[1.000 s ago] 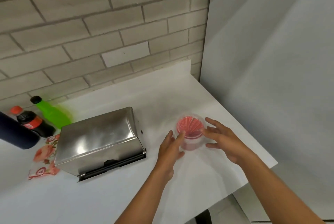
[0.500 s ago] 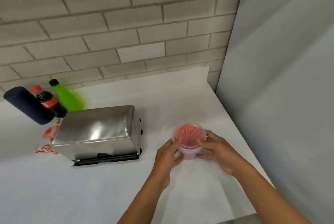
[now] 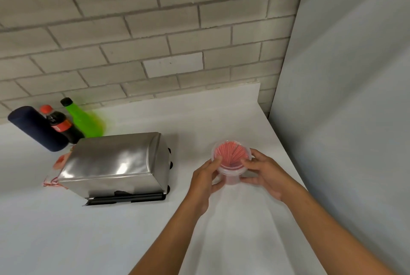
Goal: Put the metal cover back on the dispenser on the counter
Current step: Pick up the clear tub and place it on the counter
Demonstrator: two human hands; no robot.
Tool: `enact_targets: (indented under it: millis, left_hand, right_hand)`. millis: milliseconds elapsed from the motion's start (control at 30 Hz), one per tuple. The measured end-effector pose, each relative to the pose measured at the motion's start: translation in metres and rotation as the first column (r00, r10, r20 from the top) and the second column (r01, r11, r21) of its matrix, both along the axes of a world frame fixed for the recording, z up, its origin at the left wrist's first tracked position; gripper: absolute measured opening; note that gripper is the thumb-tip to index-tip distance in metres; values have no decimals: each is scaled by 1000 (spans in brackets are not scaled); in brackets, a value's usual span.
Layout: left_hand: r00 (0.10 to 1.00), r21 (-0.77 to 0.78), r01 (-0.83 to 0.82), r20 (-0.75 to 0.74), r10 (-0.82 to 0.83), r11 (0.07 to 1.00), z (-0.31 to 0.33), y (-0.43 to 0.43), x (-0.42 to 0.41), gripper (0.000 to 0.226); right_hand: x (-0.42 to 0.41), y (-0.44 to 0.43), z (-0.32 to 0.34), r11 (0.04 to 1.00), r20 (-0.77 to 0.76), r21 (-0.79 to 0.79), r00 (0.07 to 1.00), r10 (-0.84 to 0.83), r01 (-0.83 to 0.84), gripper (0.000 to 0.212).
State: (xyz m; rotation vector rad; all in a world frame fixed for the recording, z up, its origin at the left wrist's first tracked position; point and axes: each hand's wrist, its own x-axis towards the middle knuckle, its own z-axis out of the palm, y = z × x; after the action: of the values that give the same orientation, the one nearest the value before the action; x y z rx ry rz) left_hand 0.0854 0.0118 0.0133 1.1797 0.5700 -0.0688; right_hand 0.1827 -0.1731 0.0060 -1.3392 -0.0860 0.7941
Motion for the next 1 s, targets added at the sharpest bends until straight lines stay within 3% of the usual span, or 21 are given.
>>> enact_targets:
  millis: [433,733,1000]
  left_hand:
    - [1000,6,-15,3,15,1000,-8,15,64,36]
    - [999,26,-49,4,49,998,-10,27,115,41]
    - [995,10,-95,-7,95,995,-9,38,156,41]
  right_hand:
    - [61,14,-1,1000,-6,-11,1000,-9,9,43]
    - [117,26,-6,999,14,15,999,32,-32,59]
    - [166,44,-7,994,30,-17,994,105,-104,52]
